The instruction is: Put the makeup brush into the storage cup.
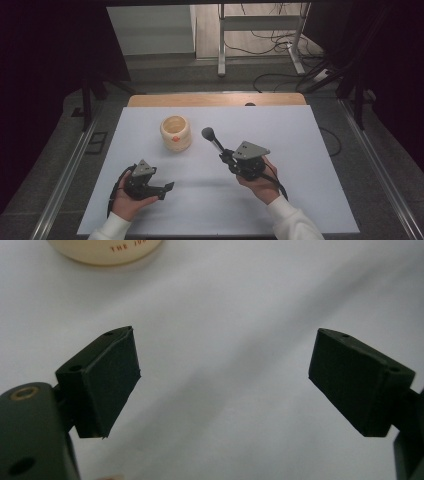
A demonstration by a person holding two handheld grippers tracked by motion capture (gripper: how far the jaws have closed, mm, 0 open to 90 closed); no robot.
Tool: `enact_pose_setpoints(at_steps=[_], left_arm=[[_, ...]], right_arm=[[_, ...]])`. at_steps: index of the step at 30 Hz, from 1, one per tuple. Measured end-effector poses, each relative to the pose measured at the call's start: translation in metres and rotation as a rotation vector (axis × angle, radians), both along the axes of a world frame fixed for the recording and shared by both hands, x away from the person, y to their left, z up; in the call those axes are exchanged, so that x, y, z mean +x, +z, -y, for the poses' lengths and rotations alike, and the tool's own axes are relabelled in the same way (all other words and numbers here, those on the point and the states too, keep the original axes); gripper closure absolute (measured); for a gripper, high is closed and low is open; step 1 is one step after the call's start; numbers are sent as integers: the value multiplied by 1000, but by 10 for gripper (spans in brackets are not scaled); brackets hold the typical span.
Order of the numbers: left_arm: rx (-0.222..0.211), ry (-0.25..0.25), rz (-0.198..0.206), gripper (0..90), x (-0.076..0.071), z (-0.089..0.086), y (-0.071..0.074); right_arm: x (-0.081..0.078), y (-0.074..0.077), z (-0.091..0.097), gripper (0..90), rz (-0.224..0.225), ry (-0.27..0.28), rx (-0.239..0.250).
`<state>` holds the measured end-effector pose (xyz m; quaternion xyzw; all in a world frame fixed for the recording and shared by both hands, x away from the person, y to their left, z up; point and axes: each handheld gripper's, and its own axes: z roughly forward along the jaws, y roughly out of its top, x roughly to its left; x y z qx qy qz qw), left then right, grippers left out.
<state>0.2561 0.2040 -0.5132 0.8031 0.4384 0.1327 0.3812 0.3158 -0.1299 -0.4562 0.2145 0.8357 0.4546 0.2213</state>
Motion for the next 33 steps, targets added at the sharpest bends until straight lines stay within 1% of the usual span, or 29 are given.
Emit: enact_pose_setpoints(at_steps=[2, 3, 4, 5, 9, 12, 14, 19, 20, 21, 23, 26, 29, 32, 33], left_arm=[[-23, 0, 7, 138, -1, 0, 4], [-42, -4, 15, 138, 0, 0, 6], [-70, -2, 27, 139, -1, 2, 11], [-83, -4, 38, 140, -1, 3, 13], [-174, -21, 88, 149, 1, 13, 28], [-234, -35, 108, 157, 4, 22, 36], [-267, -43, 120, 161, 7, 29, 40], [-320, -63, 135, 171, 14, 46, 46], [-333, -68, 137, 175, 15, 50, 48], [-356, -73, 141, 177, 18, 54, 49], [-373, -82, 143, 185, 21, 59, 51], [-398, -102, 141, 196, 27, 69, 52], [-424, -106, 138, 214, 33, 76, 52], [-477, -98, 128, 240, 39, 81, 51], [-486, -99, 127, 247, 41, 82, 51]], right_arm=[[0, 0, 0, 745, 0, -1, 2], [0, 0, 0, 745, -1, -1, 2], [0, 0, 0, 745, -1, -1, 3], [0, 0, -1, 745, -1, 0, 5], [-1, 0, -1, 745, -4, 3, 13], [-1, 0, -1, 745, -4, 5, 18], [-2, 0, -1, 745, -4, 6, 22], [-2, 0, 0, 745, -6, 6, 28], [-2, 0, 0, 745, -6, 6, 28], [-2, 0, -1, 745, -5, 6, 29], [-2, 0, -1, 745, -4, 9, 29], [-3, -1, -1, 745, -5, 9, 31], [-3, -1, -1, 745, -3, 11, 35], [-4, -1, -2, 745, -3, 13, 39], [-4, -1, -2, 745, -4, 15, 40]])
